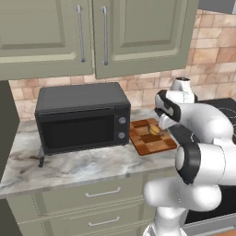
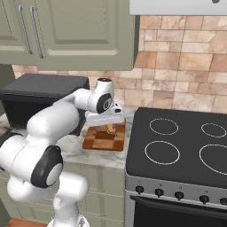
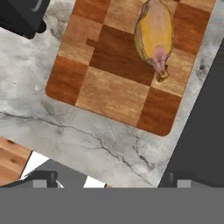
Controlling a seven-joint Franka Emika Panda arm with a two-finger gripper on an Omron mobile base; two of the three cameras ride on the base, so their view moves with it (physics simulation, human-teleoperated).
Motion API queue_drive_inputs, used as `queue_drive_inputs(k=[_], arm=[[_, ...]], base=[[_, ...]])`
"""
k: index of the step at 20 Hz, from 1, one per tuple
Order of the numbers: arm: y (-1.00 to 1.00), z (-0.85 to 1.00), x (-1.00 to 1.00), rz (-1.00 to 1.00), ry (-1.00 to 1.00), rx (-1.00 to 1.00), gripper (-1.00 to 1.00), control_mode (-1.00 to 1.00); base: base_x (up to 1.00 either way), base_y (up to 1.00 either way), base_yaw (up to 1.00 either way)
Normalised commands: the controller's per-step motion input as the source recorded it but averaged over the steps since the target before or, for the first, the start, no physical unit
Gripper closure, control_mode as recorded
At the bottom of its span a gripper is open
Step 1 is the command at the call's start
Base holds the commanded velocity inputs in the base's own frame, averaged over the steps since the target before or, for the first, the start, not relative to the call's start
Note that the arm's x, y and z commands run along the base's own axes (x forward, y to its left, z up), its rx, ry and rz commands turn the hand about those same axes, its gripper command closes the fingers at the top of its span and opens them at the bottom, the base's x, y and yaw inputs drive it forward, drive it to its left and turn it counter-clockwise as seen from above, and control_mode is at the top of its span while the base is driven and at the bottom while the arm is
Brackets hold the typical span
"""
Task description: Retrieve the chicken drumstick from the fridge and place it on the cutting board.
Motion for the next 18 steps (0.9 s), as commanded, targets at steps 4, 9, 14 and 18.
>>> queue_drive_inputs(k=[4, 9, 14, 18], arm=[[0.0, 0.27, -0.66, -0.51, 0.03, 0.02, -1.0, -1.0], [0.13, 0.32, -0.74, -0.36, 0.0, 0.0, -1.0, -1.0], [0.34, 0.41, -0.72, -0.15, -0.02, 0.0, -1.0, -1.0], [0.34, 0.23, -0.68, -0.05, -0.03, -0.01, -1.0, -1.0]], base=[[0.0, 0.0, 0.0], [0.0, 0.0, 0.0], [0.0, 0.0, 0.0], [0.0, 0.0, 0.0]])
